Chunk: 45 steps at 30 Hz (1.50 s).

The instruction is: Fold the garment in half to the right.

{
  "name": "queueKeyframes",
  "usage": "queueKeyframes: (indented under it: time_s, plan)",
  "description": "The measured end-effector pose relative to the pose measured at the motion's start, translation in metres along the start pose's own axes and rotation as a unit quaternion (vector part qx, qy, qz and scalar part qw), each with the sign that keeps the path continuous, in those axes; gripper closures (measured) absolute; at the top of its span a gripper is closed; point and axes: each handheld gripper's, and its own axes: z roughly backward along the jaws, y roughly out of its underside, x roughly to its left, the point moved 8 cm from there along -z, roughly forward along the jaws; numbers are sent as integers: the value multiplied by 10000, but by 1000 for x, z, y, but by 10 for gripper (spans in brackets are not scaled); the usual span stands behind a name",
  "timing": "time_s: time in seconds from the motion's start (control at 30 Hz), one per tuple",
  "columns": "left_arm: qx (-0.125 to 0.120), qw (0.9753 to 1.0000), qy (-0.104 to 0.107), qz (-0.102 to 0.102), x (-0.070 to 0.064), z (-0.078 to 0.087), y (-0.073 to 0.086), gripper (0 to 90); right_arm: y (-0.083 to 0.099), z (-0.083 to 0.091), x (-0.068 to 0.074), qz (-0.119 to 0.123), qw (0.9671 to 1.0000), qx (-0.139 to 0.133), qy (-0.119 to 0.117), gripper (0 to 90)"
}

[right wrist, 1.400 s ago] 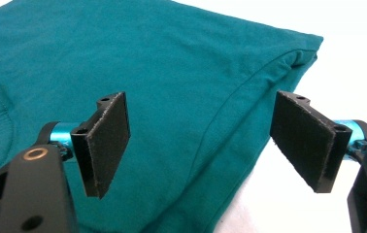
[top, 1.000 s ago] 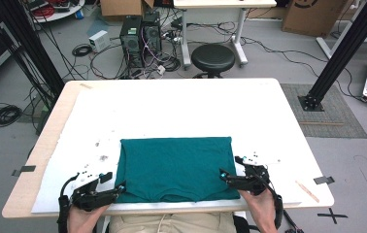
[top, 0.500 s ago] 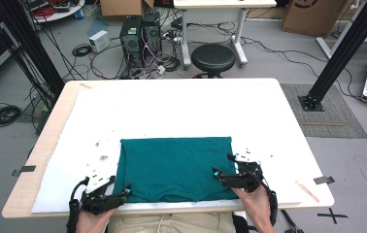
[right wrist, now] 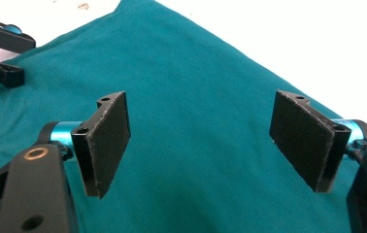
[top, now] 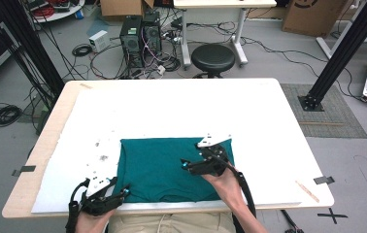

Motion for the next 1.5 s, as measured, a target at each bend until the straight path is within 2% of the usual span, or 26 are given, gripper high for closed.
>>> queueKeyframes:
  time_s: [0.07,0.2,0.27,0.43,0.57,0.67,0.83,1.03,1.17,1.27,1.5]
  plan:
    - [-3,10000,53,-14,-1,0,0,505,-5,-12,7,-6,9998,121,-150,256]
    - [-55,9999,139,2,-2,0,0,586,-21,-40,18,196,9983,403,-363,260]
    - [-33,9998,192,-40,-2,1,0,631,-31,-52,24,295,9977,410,-451,270]
    - [-73,9994,324,19,-2,1,0,719,-47,-83,33,398,9961,521,-586,306]
    - [-97,9986,491,160,0,0,1,805,-51,-104,37,339,9939,652,-821,314]
    - [-107,9986,500,167,-1,0,1,819,-55,-117,40,370,9932,669,-881,314]
    - [-113,9985,507,162,-1,0,0,828,-68,-133,42,261,9924,586,-1047,329]
    - [-127,9981,569,193,0,0,1,829,-84,-157,48,372,9907,647,-1140,339]
    - [-132,9980,593,173,0,0,1,828,-95,-173,53,477,9899,589,-1194,362]
    - [-141,9978,614,186,0,0,2,828,-97,-184,58,442,9885,610,-1311,389]
    - [-152,9981,574,137,0,0,2,827,-94,-201,63,406,9890,655,-1262,438]
